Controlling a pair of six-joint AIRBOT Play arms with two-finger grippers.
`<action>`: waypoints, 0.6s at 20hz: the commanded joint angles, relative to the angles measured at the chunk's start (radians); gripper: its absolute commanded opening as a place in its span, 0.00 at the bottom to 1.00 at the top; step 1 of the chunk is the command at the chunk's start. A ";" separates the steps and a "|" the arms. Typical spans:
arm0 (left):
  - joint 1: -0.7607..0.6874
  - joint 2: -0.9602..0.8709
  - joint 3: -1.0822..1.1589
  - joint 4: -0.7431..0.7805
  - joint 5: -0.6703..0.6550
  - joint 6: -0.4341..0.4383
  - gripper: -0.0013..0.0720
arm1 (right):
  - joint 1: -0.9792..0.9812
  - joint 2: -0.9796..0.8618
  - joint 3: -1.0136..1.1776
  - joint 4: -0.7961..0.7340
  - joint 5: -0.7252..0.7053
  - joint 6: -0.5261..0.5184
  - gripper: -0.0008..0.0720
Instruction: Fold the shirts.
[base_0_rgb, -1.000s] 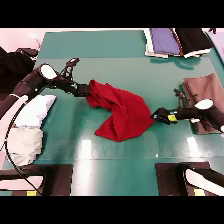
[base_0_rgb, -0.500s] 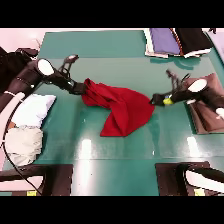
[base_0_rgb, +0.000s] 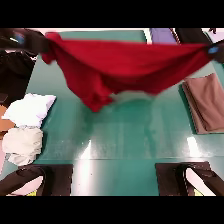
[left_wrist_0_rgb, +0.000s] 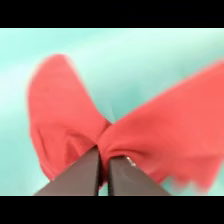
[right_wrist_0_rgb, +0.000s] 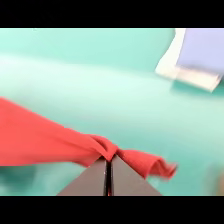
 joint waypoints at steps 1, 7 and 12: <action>0.000 0.165 0.093 0.013 0.000 -0.003 0.06 | -0.089 0.085 0.148 -0.010 0.069 0.001 0.03; 0.000 0.246 0.089 -0.072 -0.021 0.000 0.06 | -0.148 0.013 0.327 -0.006 0.169 0.046 0.03; 0.000 0.068 -0.076 -0.076 -0.053 0.058 0.06 | -0.090 -0.186 0.223 -0.012 0.217 0.074 0.03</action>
